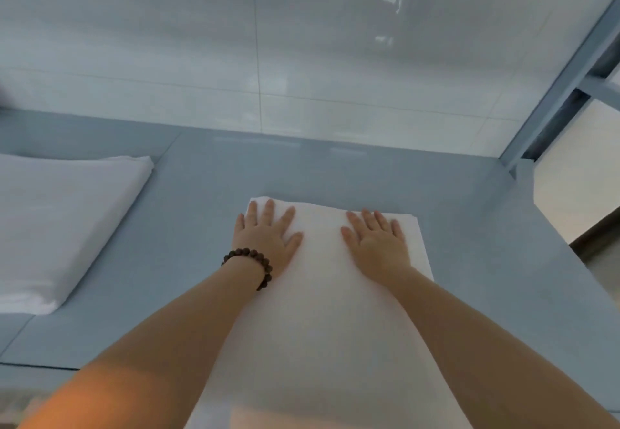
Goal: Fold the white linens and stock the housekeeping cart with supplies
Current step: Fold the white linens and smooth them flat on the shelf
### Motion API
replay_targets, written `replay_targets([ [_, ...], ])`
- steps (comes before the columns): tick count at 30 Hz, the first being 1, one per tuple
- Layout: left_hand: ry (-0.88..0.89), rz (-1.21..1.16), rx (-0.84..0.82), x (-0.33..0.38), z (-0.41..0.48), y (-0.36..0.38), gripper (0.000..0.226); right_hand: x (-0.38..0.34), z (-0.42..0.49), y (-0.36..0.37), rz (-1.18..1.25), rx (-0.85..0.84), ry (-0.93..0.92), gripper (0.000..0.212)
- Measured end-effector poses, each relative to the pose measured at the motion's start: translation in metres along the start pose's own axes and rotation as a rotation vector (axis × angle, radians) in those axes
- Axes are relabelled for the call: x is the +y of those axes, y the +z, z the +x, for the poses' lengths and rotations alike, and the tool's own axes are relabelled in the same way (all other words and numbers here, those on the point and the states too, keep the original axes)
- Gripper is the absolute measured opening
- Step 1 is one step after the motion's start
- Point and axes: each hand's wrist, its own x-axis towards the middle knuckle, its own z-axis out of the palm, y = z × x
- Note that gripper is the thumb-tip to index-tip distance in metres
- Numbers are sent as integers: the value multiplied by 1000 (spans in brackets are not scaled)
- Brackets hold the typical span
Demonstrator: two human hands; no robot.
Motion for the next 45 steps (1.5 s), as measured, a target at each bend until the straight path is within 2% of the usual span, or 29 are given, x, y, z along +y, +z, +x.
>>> replay_targets([
  [2,13,-8,6,0,-1,-2,64,15,-4,-3,-16,-27,72,58],
  [6,22,10,-137,1,-13,-13,67,4,-22,-9,-74,-44,143,59],
  [11,75,40,-297,7,-73,-31,69,-54,-87,-7,22,-117,-40,61],
  [14,126,55,-348,2,-125,-38,69,-79,-132,-5,53,-236,-41,60],
  [18,168,43,-332,-3,-177,-29,73,-89,-166,-5,53,-331,64,61],
  [21,166,37,-325,-5,-186,-17,73,-92,-172,-1,34,-324,57,64],
  [27,142,-12,-236,-8,-163,-5,75,-88,-145,8,30,-269,35,65],
  [31,120,-16,-239,-11,-133,-17,73,-89,-104,1,13,-319,42,66],
  [36,14,114,-254,4,-125,-31,60,-105,-91,-15,7,-388,32,59],
  [39,-14,37,-212,14,-148,-22,56,-120,-122,-3,51,-334,-46,53],
  [43,-42,-68,-90,12,-165,-6,55,-126,-148,19,15,-80,-67,52],
  [45,-58,-78,-61,10,-167,0,56,-125,-148,22,8,-37,-93,52],
])
